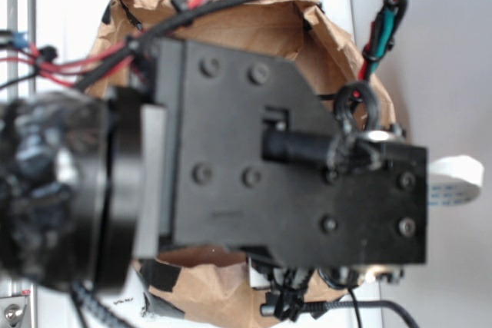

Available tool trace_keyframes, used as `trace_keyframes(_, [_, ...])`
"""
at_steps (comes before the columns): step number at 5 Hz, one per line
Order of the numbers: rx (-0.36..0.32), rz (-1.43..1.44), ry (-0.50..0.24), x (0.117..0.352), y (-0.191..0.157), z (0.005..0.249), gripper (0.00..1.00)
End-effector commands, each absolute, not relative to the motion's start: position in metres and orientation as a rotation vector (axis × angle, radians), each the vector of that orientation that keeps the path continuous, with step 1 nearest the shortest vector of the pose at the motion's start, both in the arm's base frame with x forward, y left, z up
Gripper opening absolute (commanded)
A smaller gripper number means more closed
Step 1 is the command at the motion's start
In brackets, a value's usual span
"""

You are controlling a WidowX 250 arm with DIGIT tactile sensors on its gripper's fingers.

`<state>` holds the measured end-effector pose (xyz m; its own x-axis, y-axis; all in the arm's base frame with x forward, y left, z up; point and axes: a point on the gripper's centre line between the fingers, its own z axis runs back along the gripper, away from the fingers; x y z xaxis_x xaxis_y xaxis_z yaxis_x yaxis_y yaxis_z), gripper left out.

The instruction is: Grab the shell.

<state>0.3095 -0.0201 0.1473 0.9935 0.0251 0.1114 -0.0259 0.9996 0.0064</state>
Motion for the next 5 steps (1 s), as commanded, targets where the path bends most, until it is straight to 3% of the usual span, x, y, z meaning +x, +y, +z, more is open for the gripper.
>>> trace_keyframes(1, [0.002,0.030,-0.202,0.318,-0.022,0.175,1.00])
trace_keyframes(3, [0.002,0.030,-0.202,0.318,-0.022,0.175,1.00])
trace_keyframes(5, [0.039,-0.061,-0.226,0.288,0.009,0.150,1.00])
